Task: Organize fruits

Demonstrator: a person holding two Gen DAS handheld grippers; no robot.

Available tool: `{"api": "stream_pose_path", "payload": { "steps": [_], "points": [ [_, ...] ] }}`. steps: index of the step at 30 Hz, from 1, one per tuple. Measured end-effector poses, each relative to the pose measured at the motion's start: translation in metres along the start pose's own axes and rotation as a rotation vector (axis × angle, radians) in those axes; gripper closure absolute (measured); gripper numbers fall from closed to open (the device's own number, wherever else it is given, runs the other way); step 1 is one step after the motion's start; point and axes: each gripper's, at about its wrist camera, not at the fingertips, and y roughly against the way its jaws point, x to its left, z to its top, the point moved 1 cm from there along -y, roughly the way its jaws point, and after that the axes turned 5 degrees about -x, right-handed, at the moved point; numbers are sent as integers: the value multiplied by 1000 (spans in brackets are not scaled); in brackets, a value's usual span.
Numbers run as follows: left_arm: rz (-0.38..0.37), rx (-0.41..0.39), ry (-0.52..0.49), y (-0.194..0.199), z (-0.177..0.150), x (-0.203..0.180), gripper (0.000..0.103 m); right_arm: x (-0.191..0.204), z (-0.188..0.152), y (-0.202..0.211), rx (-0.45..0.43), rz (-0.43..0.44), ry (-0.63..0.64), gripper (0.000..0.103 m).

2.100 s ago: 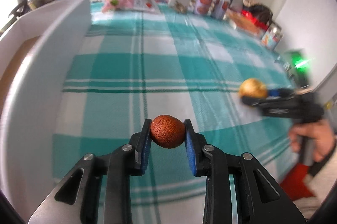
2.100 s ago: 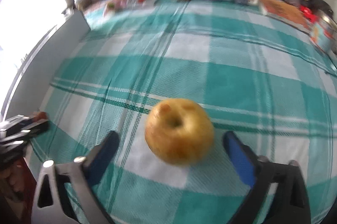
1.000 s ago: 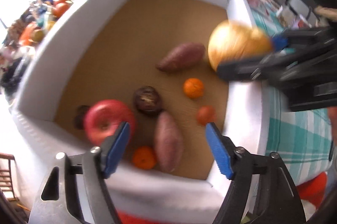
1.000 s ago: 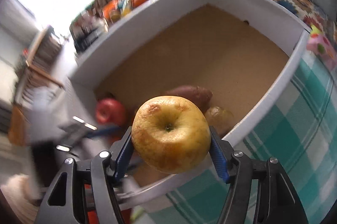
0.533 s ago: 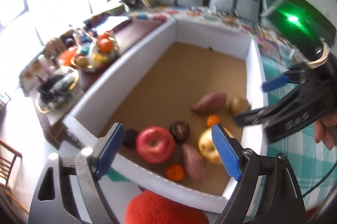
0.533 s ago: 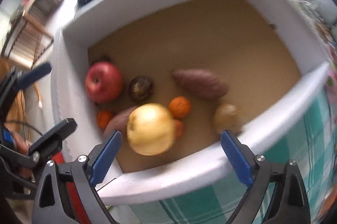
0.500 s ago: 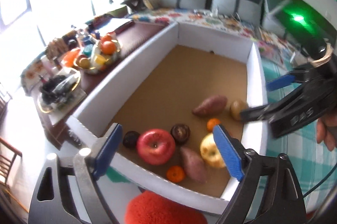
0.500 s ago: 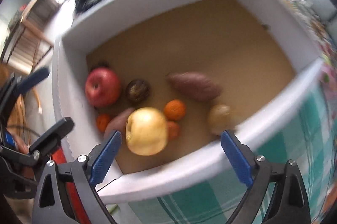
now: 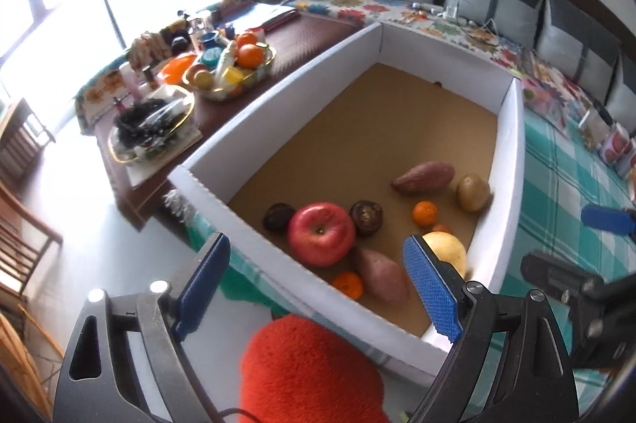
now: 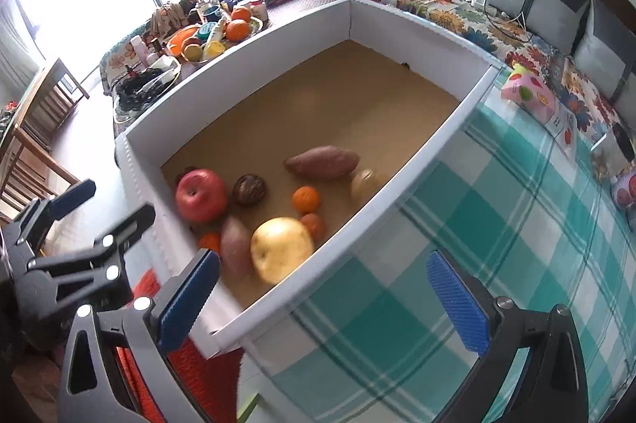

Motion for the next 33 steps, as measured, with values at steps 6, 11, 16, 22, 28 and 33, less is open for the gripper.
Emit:
{"api": "stream_pose_path", "payload": {
  "steps": [6,11,16,22,28,33],
  "points": [
    [10,-12,13,6,2,12,12,20,-2,5,-19,-14,22,0],
    [21,9,30,7,5,20,12,29,0,9,-25,-13,26,0],
    [5,59,63,5,7,28,6,35,4,14,-34,-17,31,0],
    [40,41,43,14,14,31,5,40,9,18,-43,-25,38,0],
    [38,26,54,19,18,36,5,48,16,22,-40,-29,60,0],
    [54,29,36,19,18,34,5,51,18,24,-38,-40,71,0]
  ]
}}
